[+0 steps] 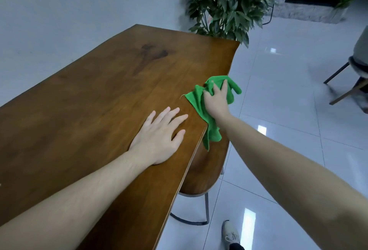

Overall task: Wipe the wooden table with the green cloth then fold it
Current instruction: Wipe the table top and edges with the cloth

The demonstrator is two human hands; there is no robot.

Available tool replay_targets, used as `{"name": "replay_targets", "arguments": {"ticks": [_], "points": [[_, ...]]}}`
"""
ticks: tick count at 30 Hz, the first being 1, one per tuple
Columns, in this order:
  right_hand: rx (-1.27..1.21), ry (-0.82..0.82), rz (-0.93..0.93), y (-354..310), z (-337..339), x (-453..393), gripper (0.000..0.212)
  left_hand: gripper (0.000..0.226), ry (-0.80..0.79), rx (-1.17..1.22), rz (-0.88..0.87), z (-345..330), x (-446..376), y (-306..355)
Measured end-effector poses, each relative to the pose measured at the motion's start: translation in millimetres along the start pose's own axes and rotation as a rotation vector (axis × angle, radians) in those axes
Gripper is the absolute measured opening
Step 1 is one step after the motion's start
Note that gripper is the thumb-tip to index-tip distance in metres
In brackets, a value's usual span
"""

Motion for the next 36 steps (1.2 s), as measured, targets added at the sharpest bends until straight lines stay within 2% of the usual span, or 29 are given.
{"name": "replay_targets", "arguments": {"ticks": [10,20,26,30,36], "points": [[-0.142,0.008,-0.003,30.0,-26.6,58.7,0.062,0.064,0.02,-0.015,0.004,-0.1,-0.1,2.0],[-0.065,0.03,-0.105,12.6,1.5,-35.0,0.092,0.062,0.018,-0.004,0.0,-1.9,-2.2,0.0],[-0.155,0.049,-0.154,12.5,9.9,-74.1,0.103,0.06,0.019,-0.01,0.004,-4.4,-3.1,-2.3],[-0.224,0.053,-0.148,21.9,7.4,-59.5,0.097,0.058,0.037,-0.006,-0.002,-4.0,-2.5,-2.4],[-0.23,0.02,-0.09,25.5,-11.3,19.8,0.069,0.054,0.047,0.029,-0.014,-0.5,0.8,-0.3]]}}
Point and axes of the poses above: each hand's wrist, its own x-axis away from the middle knuckle, its own z-axis out of the back of the hand, y = z × x, the point moved 9 cm from there along -x, towards the middle knuckle, and after that the axes turned 10 degrees about -x, right-handed, at the moved point
